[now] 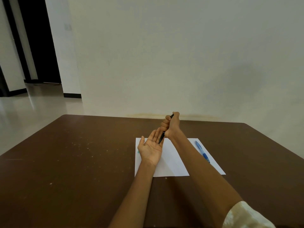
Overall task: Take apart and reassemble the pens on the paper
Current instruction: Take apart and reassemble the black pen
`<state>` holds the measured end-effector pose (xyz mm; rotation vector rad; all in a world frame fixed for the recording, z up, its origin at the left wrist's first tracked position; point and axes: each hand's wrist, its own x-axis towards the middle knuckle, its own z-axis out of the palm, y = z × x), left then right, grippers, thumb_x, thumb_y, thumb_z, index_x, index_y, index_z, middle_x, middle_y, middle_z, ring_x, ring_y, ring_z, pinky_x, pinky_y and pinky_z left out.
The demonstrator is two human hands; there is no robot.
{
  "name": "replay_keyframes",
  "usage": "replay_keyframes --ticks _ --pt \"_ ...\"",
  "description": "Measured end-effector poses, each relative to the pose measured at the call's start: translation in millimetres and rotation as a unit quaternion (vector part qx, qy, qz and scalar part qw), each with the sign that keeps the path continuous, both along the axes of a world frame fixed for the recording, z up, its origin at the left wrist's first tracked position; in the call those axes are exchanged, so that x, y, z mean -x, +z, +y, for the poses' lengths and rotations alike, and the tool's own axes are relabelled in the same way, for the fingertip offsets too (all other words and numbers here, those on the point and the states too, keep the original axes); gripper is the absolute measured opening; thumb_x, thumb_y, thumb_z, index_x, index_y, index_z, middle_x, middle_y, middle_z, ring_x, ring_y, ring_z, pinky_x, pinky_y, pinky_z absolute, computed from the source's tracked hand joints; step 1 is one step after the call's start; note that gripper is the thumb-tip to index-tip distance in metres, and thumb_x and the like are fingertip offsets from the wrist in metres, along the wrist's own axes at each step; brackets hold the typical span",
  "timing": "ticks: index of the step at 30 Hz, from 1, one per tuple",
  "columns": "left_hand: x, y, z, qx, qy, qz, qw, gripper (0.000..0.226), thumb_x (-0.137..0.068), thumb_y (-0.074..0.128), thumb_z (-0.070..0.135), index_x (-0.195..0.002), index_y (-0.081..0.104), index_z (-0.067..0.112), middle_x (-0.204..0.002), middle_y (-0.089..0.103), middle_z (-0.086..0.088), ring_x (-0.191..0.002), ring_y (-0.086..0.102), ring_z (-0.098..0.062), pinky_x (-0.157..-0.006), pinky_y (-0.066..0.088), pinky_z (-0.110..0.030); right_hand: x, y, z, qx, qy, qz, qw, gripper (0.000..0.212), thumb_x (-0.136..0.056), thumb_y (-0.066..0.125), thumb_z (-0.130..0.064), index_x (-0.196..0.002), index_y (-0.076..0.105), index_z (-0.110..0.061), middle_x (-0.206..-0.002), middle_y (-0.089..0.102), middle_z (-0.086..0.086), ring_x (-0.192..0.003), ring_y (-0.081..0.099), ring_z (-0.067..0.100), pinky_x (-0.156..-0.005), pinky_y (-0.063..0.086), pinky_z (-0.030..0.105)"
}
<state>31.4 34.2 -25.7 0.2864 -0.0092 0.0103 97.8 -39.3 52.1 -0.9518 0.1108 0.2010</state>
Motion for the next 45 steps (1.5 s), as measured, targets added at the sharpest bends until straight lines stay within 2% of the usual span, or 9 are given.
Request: replay_keyframes --ticks 12,16,21,25,29,35,40,45 --pt "0.0 -1.8 0.6 -0.006 0.003 0.004 1.0 0.062 -0.099 0.023 0.044 -0.143 0.03 0.002 -0.141 0.045 -0.019 -0.122 0.049 -0.031 -0.107 0.033 -0.041 -0.3 -2.4 0.0 0.009 0.014 -0.014 1.0 0.044 -0.09 0.031 -0.038 -0.051 0.023 -0.021 -0.036 0.021 -0.008 -0.028 0.014 0.008 -0.035 0.012 0.011" --pt "-0.7 -2.2 0.4 -0.007 0.003 0.001 1.0 0.061 -0.098 0.024 0.044 -0.142 0.032 0.002 -0.131 0.052 -0.019 -0.113 0.055 -0.03 -0.106 0.034 -0.041 -0.8 -3.3 -0.2 0.01 0.016 -0.013 1.0 0.045 -0.09 0.031 -0.04 -0.05 0.023 -0.021 -0.037 0.02 -0.008 -0.03 0.013 0.008 -0.037 0.012 0.013" --pt "-1.7 -1.8 0.1 -0.008 -0.002 -0.002 1.0 0.061 -0.098 0.024 0.044 -0.141 0.033 0.002 -0.121 0.057 -0.018 -0.113 0.055 -0.03 -0.105 0.035 -0.041 -1.5 -2.9 -0.2 0.016 0.022 -0.019 0.999 0.043 -0.09 0.031 -0.039 -0.052 0.022 -0.021 -0.037 0.02 -0.008 -0.03 0.013 0.008 -0.036 0.012 0.013" --pt "-1.1 -2.1 0.1 -0.003 -0.003 -0.005 1.0 0.062 -0.098 0.024 0.045 -0.141 0.032 0.001 -0.127 0.054 -0.019 -0.115 0.053 -0.03 -0.107 0.034 -0.041 -1.8 -3.3 0.3 0.014 0.025 -0.016 0.999 0.047 -0.092 0.031 -0.045 -0.052 0.023 -0.021 -0.037 0.02 -0.008 -0.03 0.014 0.008 -0.036 0.012 0.014" --pt "-0.9 -1.2 -0.2 -0.006 -0.001 -0.004 1.0 0.062 -0.098 0.023 0.045 -0.143 0.03 0.001 -0.141 0.045 -0.019 -0.115 0.053 -0.03 -0.106 0.034 -0.04 -1.5 -2.2 -1.4 0.02 0.024 -0.018 0.999 0.042 -0.091 0.031 -0.039 -0.053 0.022 -0.021 -0.037 0.02 -0.008 -0.03 0.013 0.008 -0.036 0.011 0.013" --pt "0.7 -1.1 0.3 -0.009 -0.004 -0.007 1.0 0.062 -0.098 0.022 0.045 -0.143 0.03 0.002 -0.142 0.044 -0.018 -0.114 0.054 -0.028 -0.101 0.037 -0.04 -0.5 -2.8 -2.6 0.028 0.026 -0.023 0.999 0.044 -0.091 0.031 -0.039 -0.053 0.022 -0.02 -0.037 0.019 -0.008 -0.03 0.012 0.008 -0.036 0.011 0.012" --pt "-0.4 -1.6 0.3 0.005 -0.005 -0.006 1.0 0.062 -0.098 0.023 0.045 -0.141 0.032 0.001 -0.12 0.059 -0.018 -0.112 0.056 -0.03 -0.105 0.034 -0.041 -1.0 0.5 -0.9 0.03 0.034 -0.042 0.998 0.048 -0.093 0.03 -0.047 -0.053 0.021 -0.022 -0.036 0.02 -0.008 -0.03 0.013 0.008 -0.036 0.011 0.013" --pt "0.3 -2.4 -0.2 0.009 -0.004 -0.013 1.0 0.061 -0.098 0.023 0.044 -0.141 0.032 0.001 -0.118 0.059 -0.018 -0.112 0.056 -0.03 -0.105 0.035 -0.04 -1.3 1.4 -0.4 0.045 0.04 -0.054 0.997 0.044 -0.091 0.029 -0.041 -0.053 0.021 -0.022 -0.037 0.019 -0.009 -0.03 0.012 0.007 -0.037 0.011 0.014"
